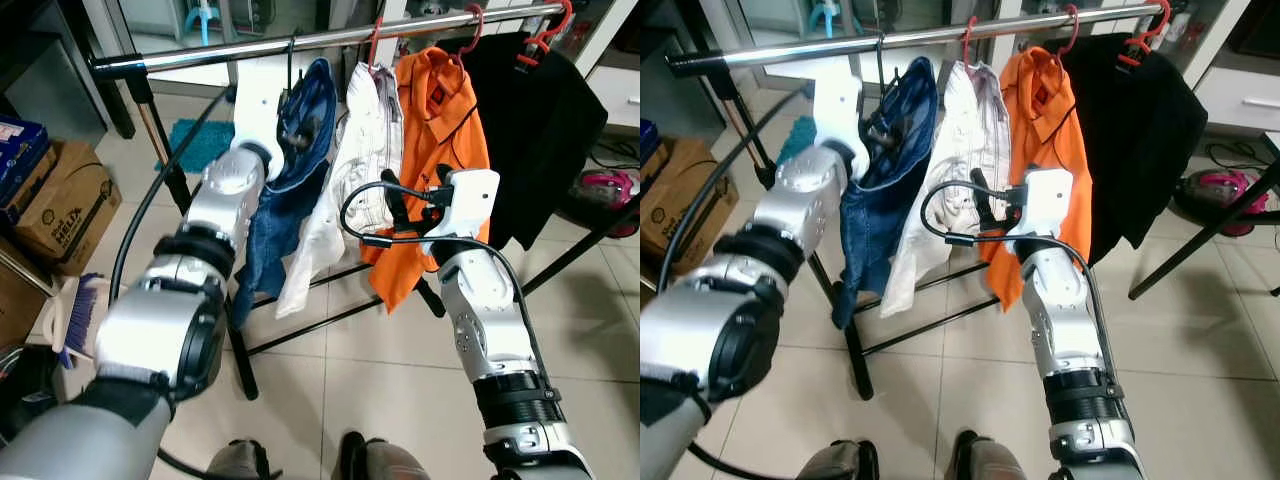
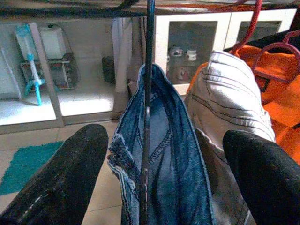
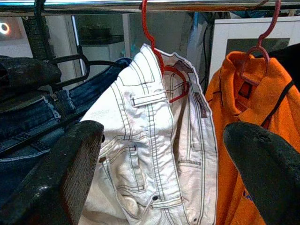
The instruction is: Hang hanger
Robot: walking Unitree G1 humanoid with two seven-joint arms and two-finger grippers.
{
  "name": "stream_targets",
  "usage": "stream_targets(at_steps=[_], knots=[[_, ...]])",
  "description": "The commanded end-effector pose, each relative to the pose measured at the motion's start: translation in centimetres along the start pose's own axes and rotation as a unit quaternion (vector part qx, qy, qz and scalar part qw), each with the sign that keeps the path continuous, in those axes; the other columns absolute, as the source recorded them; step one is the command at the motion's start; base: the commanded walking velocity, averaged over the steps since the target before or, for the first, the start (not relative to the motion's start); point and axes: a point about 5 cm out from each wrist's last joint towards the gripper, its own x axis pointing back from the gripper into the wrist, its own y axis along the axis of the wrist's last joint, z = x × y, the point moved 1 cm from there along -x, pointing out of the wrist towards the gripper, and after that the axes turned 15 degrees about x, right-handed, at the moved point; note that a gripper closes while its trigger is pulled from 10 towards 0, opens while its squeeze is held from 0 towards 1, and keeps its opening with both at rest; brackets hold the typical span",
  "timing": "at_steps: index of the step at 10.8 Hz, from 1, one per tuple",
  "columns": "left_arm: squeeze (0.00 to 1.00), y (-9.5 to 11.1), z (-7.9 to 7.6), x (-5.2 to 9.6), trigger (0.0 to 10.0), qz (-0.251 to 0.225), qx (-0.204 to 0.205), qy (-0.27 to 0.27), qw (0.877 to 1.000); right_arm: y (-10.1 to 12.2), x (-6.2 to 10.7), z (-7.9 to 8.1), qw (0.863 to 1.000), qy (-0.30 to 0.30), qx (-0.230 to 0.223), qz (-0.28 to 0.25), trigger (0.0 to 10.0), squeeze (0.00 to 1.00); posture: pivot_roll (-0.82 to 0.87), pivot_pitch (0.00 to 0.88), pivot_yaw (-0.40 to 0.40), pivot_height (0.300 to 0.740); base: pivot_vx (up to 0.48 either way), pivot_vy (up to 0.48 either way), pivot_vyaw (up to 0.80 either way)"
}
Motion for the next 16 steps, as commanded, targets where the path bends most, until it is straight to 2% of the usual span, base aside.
stream_targets(at_steps=[1,3,4,6,8,9,10,14,16], knots=[[0.00,0.4,0.0,-0.2,10.0,0.000,-0.014,0.007,1.000,0.1,0.3,0.0,1.000,-0.001,0.001,0.003,10.0,0.00,-0.17,0.137,-0.008,0.740,0.000,0.000,0.00],[0.00,1.7,0.1,-0.5,10.0,-0.011,-0.023,0.019,1.000,0.0,0.8,-0.2,1.000,0.000,0.005,0.006,10.0,0.00,-0.20,0.145,-0.008,0.740,0.000,0.000,0.00],[0.00,1.7,0.2,-0.6,10.0,-0.001,-0.024,0.032,0.999,-0.2,1.1,-0.4,1.000,-0.002,0.008,0.011,10.0,0.00,-0.21,0.150,-0.007,0.740,0.000,0.000,0.00],[0.00,1.5,-0.8,-0.9,10.0,0.014,-0.016,0.027,0.999,-0.2,2.1,-0.7,1.000,-0.010,0.013,0.020,10.0,0.00,-0.26,0.165,0.005,0.740,0.000,0.000,0.00],[0.00,0.4,-0.8,-0.8,10.0,0.037,-0.011,0.030,0.999,-0.3,2.6,-0.9,0.999,-0.014,0.014,0.025,10.0,0.00,-0.28,0.172,0.009,0.740,0.000,0.000,0.00],[0.00,-0.4,-0.3,-0.5,0.0,0.048,-0.006,0.041,0.998,-0.3,2.8,-0.8,0.999,-0.015,0.015,0.027,10.0,0.00,-0.29,0.172,0.010,0.740,0.000,0.000,0.00],[0.00,-0.6,-0.1,-0.4,0.0,0.047,0.008,0.045,0.998,-0.2,2.9,-0.8,0.999,-0.015,0.015,0.029,10.0,0.00,-0.29,0.170,0.011,0.740,0.000,0.000,0.00],[0.00,0.2,-0.5,-0.6,0.0,0.031,-0.015,0.034,0.999,-0.2,2.8,-0.7,0.999,-0.016,0.013,0.032,10.0,0.00,-0.28,0.163,0.014,0.740,0.000,0.000,0.00],[0.00,-0.1,-0.2,-0.5,0.0,0.035,0.002,0.036,0.999,-0.2,2.6,-0.5,0.999,-0.011,0.011,0.033,10.0,0.00,-0.28,0.148,0.010,0.740,0.000,0.000,0.00]])
